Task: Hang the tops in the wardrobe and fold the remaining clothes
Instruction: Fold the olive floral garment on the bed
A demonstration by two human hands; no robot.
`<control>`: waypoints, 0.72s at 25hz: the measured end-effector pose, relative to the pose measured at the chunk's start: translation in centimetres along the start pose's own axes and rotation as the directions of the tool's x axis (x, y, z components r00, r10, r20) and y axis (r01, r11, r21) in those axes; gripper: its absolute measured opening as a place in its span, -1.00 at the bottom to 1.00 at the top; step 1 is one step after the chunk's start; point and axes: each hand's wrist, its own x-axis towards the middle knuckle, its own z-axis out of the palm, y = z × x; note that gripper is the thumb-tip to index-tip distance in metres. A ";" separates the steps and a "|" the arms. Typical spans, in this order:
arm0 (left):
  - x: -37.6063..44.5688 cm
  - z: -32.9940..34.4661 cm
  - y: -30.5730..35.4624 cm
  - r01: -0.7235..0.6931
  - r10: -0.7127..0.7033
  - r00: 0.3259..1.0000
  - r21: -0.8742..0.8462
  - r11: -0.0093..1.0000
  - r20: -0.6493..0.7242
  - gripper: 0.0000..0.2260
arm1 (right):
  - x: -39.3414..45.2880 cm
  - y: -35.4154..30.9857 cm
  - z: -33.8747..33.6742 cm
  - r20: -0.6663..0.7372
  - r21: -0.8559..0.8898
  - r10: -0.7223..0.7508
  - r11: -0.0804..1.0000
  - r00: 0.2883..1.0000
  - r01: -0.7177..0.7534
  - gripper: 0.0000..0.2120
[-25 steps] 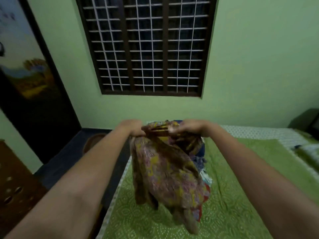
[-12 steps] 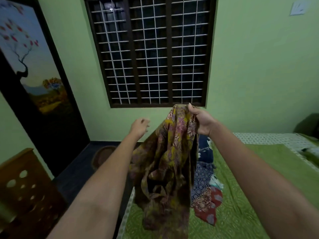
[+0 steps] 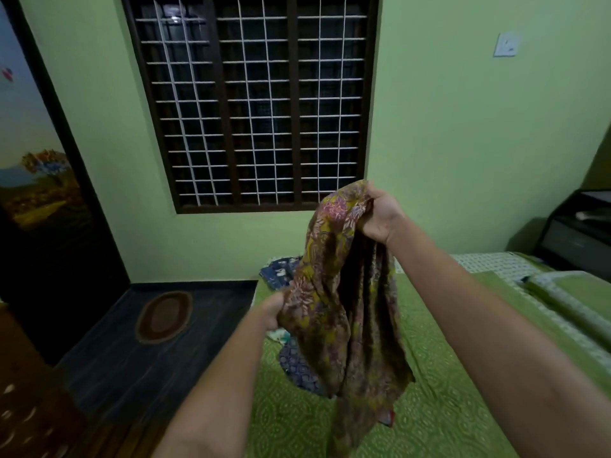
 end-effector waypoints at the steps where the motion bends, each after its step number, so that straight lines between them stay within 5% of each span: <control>1: 0.4 -1.2 1.3 -0.060 0.063 0.997 0.077 0.995 -0.043 -0.62 | 0.1 -0.8 -0.9 -0.056 0.005 -0.024 1.000 0.998 0.025 -0.56; 4: 0.7 -4.7 5.8 -0.159 0.291 0.906 0.392 0.906 -0.307 -0.58 | 0.1 -1.8 -3.8 -0.254 -0.193 0.062 0.975 0.965 -0.113 -0.71; 6: 0.3 -5.1 7.9 -0.118 0.373 0.860 0.576 0.809 -0.348 -0.59 | -0.1 -1.3 -4.7 -0.330 -0.314 0.151 0.914 0.932 -0.259 -0.77; 8: -0.7 -3.2 9.3 0.048 0.248 0.946 0.849 0.526 -0.207 -0.62 | 0.2 -0.9 -4.3 -0.325 -0.418 0.182 0.853 0.928 -0.313 -0.82; 9: -1.2 -1.8 9.7 0.068 0.186 0.973 0.935 0.348 -0.139 -0.61 | 0.3 -1.0 -3.7 -0.295 -0.519 0.195 0.789 0.935 -0.328 -0.83; 10: -1.8 -0.2 10.1 0.022 0.227 0.970 0.962 0.272 -0.086 -0.59 | 0.3 -1.1 -3.0 -0.254 -0.658 0.222 0.674 0.941 -0.336 -0.81; 11: -2.4 1.5 10.4 -0.091 0.344 0.939 0.943 0.320 -0.026 -0.57 | -0.1 -1.3 -2.0 -0.203 -0.794 0.284 0.512 0.937 -0.327 -0.78; 13: -3.5 4.8 11.1 -0.445 0.520 0.853 0.587 0.676 0.048 -0.49 | -1.2 -1.6 0.8 -0.107 -0.950 0.483 0.208 0.869 -0.232 -0.80; 15: -4.6 7.7 11.5 -0.413 0.378 0.902 0.162 0.896 0.208 -0.31 | -2.0 -1.7 2.9 -0.070 -0.987 0.596 0.075 0.800 -0.143 -0.84; 18: -4.4 8.2 10.2 -0.313 0.252 0.920 0.174 0.934 0.299 -0.29 | -2.1 -3.3 2.9 -0.062 -0.997 0.596 0.004 0.801 -0.080 -0.66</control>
